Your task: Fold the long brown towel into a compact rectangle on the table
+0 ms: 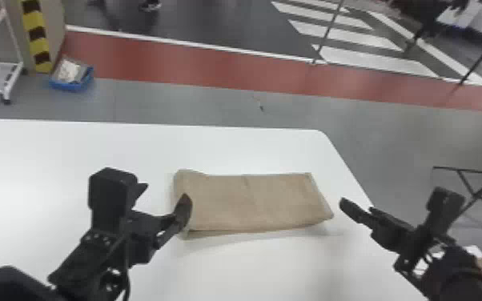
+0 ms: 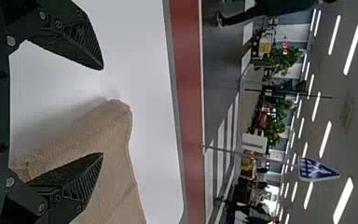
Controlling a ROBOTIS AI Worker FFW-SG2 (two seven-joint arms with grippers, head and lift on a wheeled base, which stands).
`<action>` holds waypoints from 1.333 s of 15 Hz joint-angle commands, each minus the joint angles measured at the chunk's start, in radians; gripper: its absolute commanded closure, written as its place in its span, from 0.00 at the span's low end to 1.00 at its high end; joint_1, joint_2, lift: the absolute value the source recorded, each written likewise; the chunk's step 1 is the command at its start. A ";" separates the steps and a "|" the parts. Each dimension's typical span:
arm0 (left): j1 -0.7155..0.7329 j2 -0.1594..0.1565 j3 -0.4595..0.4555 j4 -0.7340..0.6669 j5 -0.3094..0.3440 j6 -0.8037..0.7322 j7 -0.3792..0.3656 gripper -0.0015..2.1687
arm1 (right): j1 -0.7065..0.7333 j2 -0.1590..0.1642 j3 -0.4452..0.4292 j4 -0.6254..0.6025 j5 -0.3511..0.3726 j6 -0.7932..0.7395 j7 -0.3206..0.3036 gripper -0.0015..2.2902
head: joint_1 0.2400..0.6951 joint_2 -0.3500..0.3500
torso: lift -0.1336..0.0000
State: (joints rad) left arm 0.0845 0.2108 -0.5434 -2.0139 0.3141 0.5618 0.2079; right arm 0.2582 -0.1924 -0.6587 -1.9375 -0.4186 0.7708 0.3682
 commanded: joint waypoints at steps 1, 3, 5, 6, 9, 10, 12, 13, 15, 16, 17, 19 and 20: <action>-0.071 -0.051 -0.069 0.075 -0.012 0.011 0.030 0.16 | 0.033 0.008 -0.021 -0.018 0.000 -0.026 0.003 0.02 | 1.00 0.00 | 0.07; -0.086 -0.079 -0.095 0.130 -0.015 0.011 0.041 0.17 | 0.041 0.014 -0.044 -0.015 0.000 -0.038 0.014 0.03 | 1.00 0.00 | 0.07; -0.097 -0.093 -0.110 0.169 -0.018 0.011 0.050 0.24 | 0.049 0.014 -0.050 -0.006 0.000 -0.060 0.018 0.03 | 1.00 0.00 | 0.07; -0.101 -0.094 -0.113 0.193 -0.017 0.017 0.050 0.24 | 0.049 0.014 -0.053 0.002 0.000 -0.072 0.021 0.03 | 1.00 0.00 | 0.07; -0.111 -0.099 -0.113 0.233 -0.026 0.017 0.051 0.24 | 0.044 0.013 -0.052 0.020 0.000 -0.090 0.031 0.03 | 1.00 0.00 | 0.07; -0.114 -0.099 -0.112 0.233 -0.035 0.017 0.051 0.24 | 0.043 0.013 -0.050 0.020 0.000 -0.093 0.031 0.03 | 1.00 0.00 | 0.07; -0.118 -0.097 -0.109 0.233 -0.050 0.048 0.051 0.24 | 0.039 0.013 -0.050 0.020 0.000 -0.097 0.031 0.03 | 1.00 0.00 | 0.07; -0.121 -0.097 -0.109 0.233 -0.055 0.063 0.050 0.24 | 0.039 0.013 -0.050 0.020 0.000 -0.097 0.034 0.03 | 1.00 0.00 | 0.07; -0.123 -0.096 -0.102 0.233 -0.052 0.113 0.047 0.30 | 0.039 0.013 -0.052 0.020 -0.009 -0.100 0.035 0.03 | 1.00 0.00 | 0.07; -0.123 -0.094 -0.105 0.231 -0.050 0.125 0.048 0.41 | 0.038 0.013 -0.053 0.020 -0.011 -0.100 0.035 0.03 | 1.00 0.00 | 0.07; -0.121 -0.093 -0.105 0.230 -0.049 0.128 0.048 0.53 | 0.036 0.013 -0.052 0.020 -0.011 -0.100 0.035 0.03 | 1.00 0.00 | 0.07; -0.117 -0.090 -0.102 0.221 -0.050 0.171 0.050 0.76 | 0.035 0.013 -0.052 0.020 -0.012 -0.100 0.035 0.03 | 1.00 0.00 | 0.07; -0.108 -0.087 -0.098 0.210 -0.050 0.171 0.050 0.79 | 0.035 0.014 -0.052 0.020 -0.014 -0.100 0.035 0.03 | 1.00 0.00 | 0.07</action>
State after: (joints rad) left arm -0.0325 0.1210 -0.6467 -1.7933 0.2643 0.7236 0.2576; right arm 0.2933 -0.1792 -0.7103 -1.9174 -0.4307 0.6711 0.4034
